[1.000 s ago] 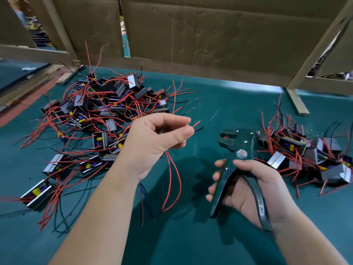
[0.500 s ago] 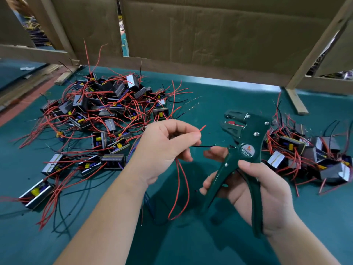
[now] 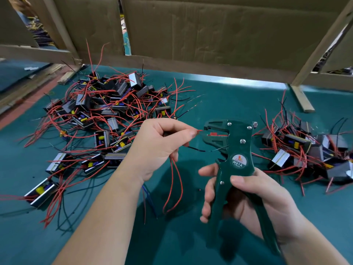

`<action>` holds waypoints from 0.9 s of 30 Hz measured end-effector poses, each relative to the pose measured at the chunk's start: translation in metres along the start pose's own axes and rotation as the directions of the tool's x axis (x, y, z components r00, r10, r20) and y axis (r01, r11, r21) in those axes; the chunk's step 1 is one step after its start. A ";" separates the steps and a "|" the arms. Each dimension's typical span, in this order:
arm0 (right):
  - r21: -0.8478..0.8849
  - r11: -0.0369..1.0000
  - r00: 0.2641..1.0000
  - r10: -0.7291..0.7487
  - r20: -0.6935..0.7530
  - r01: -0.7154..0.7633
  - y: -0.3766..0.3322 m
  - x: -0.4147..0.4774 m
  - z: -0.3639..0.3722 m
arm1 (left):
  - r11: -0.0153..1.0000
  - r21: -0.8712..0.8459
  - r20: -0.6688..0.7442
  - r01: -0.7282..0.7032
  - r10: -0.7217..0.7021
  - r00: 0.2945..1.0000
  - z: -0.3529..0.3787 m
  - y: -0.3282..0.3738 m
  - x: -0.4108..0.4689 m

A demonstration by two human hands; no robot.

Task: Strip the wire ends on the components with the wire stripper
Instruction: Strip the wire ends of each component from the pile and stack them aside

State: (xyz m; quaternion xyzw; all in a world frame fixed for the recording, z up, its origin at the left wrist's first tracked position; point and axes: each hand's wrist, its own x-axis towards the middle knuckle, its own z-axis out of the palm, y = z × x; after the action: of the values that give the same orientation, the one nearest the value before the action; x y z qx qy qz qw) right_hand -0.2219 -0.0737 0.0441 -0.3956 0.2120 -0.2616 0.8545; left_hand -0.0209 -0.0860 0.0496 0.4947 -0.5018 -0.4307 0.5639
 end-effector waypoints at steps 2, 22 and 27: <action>-0.013 1.000 1.000 0.007 -0.024 -0.007 0.000 0.000 0.000 | 0.998 0.050 0.015 -0.039 0.038 0.999 -0.001 0.000 0.000; -0.145 0.988 0.997 0.039 -0.064 -0.048 -0.002 -0.003 -0.004 | 0.953 0.211 0.116 -0.218 0.197 0.973 -0.007 0.001 -0.002; -0.148 0.987 0.996 0.044 -0.080 -0.055 -0.002 -0.003 -0.004 | 0.952 0.199 0.147 -0.234 0.207 0.967 -0.005 0.004 -0.003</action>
State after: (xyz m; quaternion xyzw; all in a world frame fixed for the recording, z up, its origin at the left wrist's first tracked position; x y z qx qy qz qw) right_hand -0.2275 -0.0751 0.0439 -0.4430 0.2733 -0.2386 0.8199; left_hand -0.0162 -0.0817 0.0526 0.4656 -0.6318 -0.3380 0.5194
